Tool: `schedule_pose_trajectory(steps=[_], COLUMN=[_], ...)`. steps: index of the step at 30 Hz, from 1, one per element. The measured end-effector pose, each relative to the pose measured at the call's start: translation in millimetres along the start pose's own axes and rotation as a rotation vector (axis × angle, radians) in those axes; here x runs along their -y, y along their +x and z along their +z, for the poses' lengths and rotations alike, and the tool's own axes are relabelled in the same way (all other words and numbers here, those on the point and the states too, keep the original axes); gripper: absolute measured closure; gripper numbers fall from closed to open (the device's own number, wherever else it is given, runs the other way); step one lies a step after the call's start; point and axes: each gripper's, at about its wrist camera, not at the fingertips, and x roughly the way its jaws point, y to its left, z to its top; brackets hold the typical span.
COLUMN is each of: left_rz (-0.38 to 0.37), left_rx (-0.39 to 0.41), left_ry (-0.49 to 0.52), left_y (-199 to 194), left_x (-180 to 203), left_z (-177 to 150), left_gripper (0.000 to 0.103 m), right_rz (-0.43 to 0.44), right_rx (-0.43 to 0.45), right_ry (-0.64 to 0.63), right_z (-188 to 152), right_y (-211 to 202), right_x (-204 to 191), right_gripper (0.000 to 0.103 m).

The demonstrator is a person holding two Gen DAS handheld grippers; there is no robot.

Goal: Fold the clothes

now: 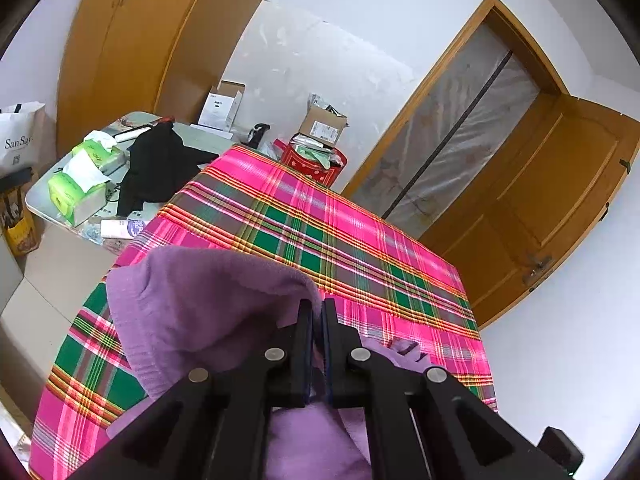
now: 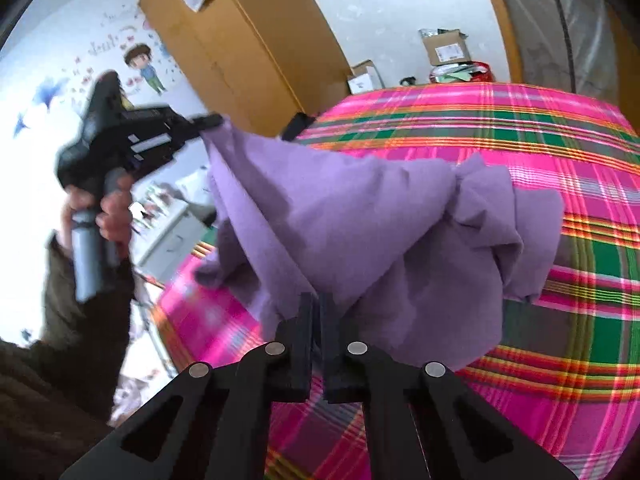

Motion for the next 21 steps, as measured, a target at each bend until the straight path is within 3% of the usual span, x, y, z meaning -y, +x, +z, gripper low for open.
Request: schedule_pose_trajectory(steps=[10,21], left_rz=[-0.012,0.068], left_rx=[0.009,-0.012], left_ry=[0.025,0.066], left_y=[3,37], left_x=[8,4], left_z=[6,25], left_gripper=[0.099,0.099], right_rz=[-0.061,-0.215], right_rx=[0.129,0.188], right_ry=[-0.031,-0.123], right_z=[27,88], right_y=[-35,-10], right_x=[1,9], right_gripper=[0.1,0.1])
